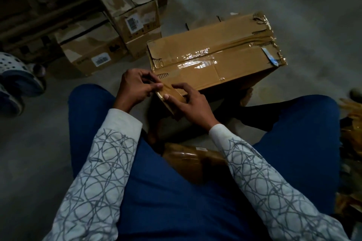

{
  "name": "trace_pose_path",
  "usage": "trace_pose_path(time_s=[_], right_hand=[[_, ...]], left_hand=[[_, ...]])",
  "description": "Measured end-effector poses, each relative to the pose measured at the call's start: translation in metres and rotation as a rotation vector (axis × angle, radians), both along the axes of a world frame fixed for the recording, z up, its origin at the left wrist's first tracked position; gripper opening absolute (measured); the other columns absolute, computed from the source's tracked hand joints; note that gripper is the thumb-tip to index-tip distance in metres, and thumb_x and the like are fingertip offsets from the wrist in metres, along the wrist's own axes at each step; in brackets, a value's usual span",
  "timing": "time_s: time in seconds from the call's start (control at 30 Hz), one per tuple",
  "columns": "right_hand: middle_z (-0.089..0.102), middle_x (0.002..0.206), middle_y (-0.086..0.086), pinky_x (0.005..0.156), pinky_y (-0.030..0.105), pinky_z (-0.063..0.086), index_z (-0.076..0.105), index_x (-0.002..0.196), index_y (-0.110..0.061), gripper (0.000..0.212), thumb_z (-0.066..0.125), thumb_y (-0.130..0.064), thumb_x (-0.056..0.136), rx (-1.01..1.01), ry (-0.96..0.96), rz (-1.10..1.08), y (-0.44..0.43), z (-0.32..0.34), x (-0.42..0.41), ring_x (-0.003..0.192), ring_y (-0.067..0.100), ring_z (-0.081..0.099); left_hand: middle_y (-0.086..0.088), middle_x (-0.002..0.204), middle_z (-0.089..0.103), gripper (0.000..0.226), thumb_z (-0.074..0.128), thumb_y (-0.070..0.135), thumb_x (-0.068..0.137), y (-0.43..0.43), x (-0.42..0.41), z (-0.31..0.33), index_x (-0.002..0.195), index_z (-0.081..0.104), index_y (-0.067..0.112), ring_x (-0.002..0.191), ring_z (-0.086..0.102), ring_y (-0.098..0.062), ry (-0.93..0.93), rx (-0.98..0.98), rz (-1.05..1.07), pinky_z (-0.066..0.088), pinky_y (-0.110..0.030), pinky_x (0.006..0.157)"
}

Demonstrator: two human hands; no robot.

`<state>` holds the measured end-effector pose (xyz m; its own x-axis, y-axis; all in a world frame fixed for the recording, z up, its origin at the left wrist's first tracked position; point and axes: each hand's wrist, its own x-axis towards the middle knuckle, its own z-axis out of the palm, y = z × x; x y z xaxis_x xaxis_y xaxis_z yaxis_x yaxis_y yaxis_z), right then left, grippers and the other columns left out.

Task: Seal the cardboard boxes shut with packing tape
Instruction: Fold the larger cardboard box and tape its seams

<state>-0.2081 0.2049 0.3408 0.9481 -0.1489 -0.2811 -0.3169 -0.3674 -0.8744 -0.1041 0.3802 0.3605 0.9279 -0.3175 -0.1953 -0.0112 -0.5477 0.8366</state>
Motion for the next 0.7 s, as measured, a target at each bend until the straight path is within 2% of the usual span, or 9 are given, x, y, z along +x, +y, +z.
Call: trace_pose_path(time_s=[0.1, 0.2, 0.27, 0.33, 0.4, 0.5, 0.63, 0.7], right_hand=[[0.071, 0.099, -0.003, 0.071, 0.042, 0.062, 0.061, 0.120, -0.044, 0.047, 0.071, -0.065, 0.080, 0.001, -0.029, -0.050, 0.017, 0.006, 0.006, 0.084, 0.014, 0.071], [0.072, 0.104, -0.002, 0.077, 0.044, 0.060, 0.062, 0.121, -0.042, 0.048, 0.068, -0.067, 0.080, -0.063, -0.040, -0.116, 0.037, 0.004, 0.007, 0.090, 0.019, 0.069], [0.072, 0.111, -0.001, 0.084, 0.041, 0.057, 0.063, 0.121, -0.041, 0.045, 0.064, -0.065, 0.084, -0.126, -0.014, -0.144, 0.048, -0.002, 0.001, 0.098, 0.024, 0.068], [0.072, 0.115, 0.000, 0.090, 0.040, 0.055, 0.065, 0.121, -0.036, 0.044, 0.062, -0.063, 0.087, -0.087, 0.017, -0.178, 0.056, -0.009, -0.010, 0.104, 0.024, 0.068], [0.072, 0.115, -0.001, 0.093, 0.041, 0.054, 0.067, 0.120, -0.033, 0.043, 0.062, -0.061, 0.088, -0.012, 0.048, -0.204, 0.058, -0.013, -0.017, 0.105, 0.022, 0.067], [0.072, 0.114, -0.005, 0.094, 0.040, 0.054, 0.067, 0.119, -0.035, 0.044, 0.062, -0.065, 0.086, 0.005, 0.087, -0.225, 0.051, -0.013, -0.012, 0.107, 0.018, 0.066], [0.068, 0.123, 0.001, 0.098, 0.036, 0.049, 0.066, 0.124, -0.032, 0.048, 0.062, -0.063, 0.088, 0.038, 0.162, -0.191, 0.042, -0.005, 0.007, 0.116, 0.022, 0.061], [0.066, 0.128, 0.005, 0.099, 0.035, 0.047, 0.064, 0.126, -0.030, 0.049, 0.061, -0.062, 0.089, 0.043, 0.184, -0.187, 0.039, -0.001, 0.016, 0.118, 0.025, 0.059]], left_hand=[[0.005, 0.083, 0.073, 0.024, 0.083, 0.006, 0.077, 0.011, 0.004, 0.008, 0.077, 0.071, 0.026, 0.075, 0.072, -0.013, -0.026, 0.003, -0.001, 0.055, -0.027, 0.058], [0.003, 0.082, 0.072, 0.026, 0.082, 0.003, 0.078, 0.019, 0.009, 0.014, 0.077, 0.070, 0.026, 0.077, 0.072, -0.016, -0.082, 0.007, 0.019, 0.055, -0.029, 0.060], [0.011, 0.081, 0.070, 0.029, 0.081, 0.003, 0.079, 0.022, 0.014, 0.018, 0.078, 0.068, 0.029, 0.078, 0.070, -0.005, -0.162, -0.004, 0.085, 0.054, -0.024, 0.064], [0.018, 0.083, 0.066, 0.024, 0.080, 0.006, 0.080, 0.022, 0.018, 0.022, 0.084, 0.069, 0.027, 0.081, 0.066, 0.004, -0.230, 0.031, 0.082, 0.054, -0.021, 0.072], [0.015, 0.084, 0.065, 0.020, 0.080, 0.009, 0.080, 0.020, 0.020, 0.022, 0.091, 0.072, 0.023, 0.084, 0.065, 0.002, -0.257, 0.093, 0.025, 0.056, -0.025, 0.078], [0.008, 0.084, 0.071, 0.018, 0.083, 0.012, 0.078, 0.015, 0.036, 0.014, 0.087, 0.073, 0.025, 0.085, 0.070, -0.007, -0.208, 0.108, -0.027, 0.060, -0.038, 0.083], [0.003, 0.083, 0.074, 0.017, 0.086, 0.015, 0.074, 0.008, 0.070, 0.005, 0.081, 0.074, 0.025, 0.080, 0.072, -0.010, -0.179, 0.119, -0.112, 0.061, -0.043, 0.078], [-0.003, 0.085, 0.074, 0.014, 0.084, 0.010, 0.076, 0.003, 0.084, 0.002, 0.085, 0.074, 0.016, 0.075, 0.070, -0.003, -0.157, 0.098, -0.156, 0.060, -0.029, 0.066]])
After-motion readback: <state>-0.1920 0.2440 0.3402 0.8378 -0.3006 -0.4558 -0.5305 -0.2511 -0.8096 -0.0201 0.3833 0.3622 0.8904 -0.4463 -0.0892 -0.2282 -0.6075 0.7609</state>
